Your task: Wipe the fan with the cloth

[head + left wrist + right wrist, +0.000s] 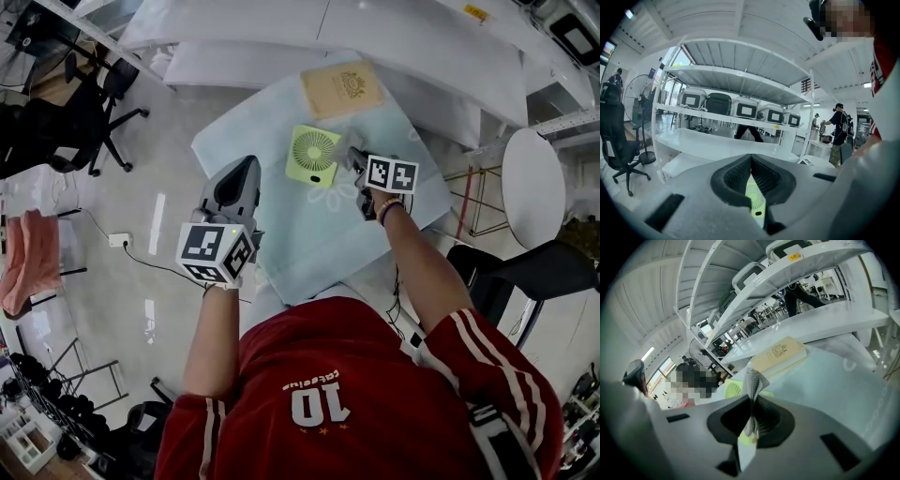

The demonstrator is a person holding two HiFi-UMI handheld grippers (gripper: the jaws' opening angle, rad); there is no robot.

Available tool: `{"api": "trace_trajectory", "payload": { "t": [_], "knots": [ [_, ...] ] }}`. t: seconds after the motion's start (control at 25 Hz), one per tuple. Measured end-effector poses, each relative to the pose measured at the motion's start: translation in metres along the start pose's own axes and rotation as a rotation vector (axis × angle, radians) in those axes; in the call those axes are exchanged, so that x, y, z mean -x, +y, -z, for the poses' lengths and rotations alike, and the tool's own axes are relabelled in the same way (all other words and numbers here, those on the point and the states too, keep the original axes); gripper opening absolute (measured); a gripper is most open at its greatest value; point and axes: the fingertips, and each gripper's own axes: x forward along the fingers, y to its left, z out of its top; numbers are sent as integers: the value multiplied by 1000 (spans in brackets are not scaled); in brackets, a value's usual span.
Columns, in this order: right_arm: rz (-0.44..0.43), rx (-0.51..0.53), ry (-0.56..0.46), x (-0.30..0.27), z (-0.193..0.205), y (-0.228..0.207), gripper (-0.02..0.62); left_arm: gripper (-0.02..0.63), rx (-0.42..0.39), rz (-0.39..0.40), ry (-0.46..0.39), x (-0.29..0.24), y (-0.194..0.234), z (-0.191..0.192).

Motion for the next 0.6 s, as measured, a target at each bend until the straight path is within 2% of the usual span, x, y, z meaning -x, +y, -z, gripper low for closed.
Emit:
{"api": "trace_trajectory", "payload": {
  "t": [0.6],
  "knots": [
    [24,-39,-40,30,11,-8,20,5,29,-31,-5,25,2,8]
  ]
}}
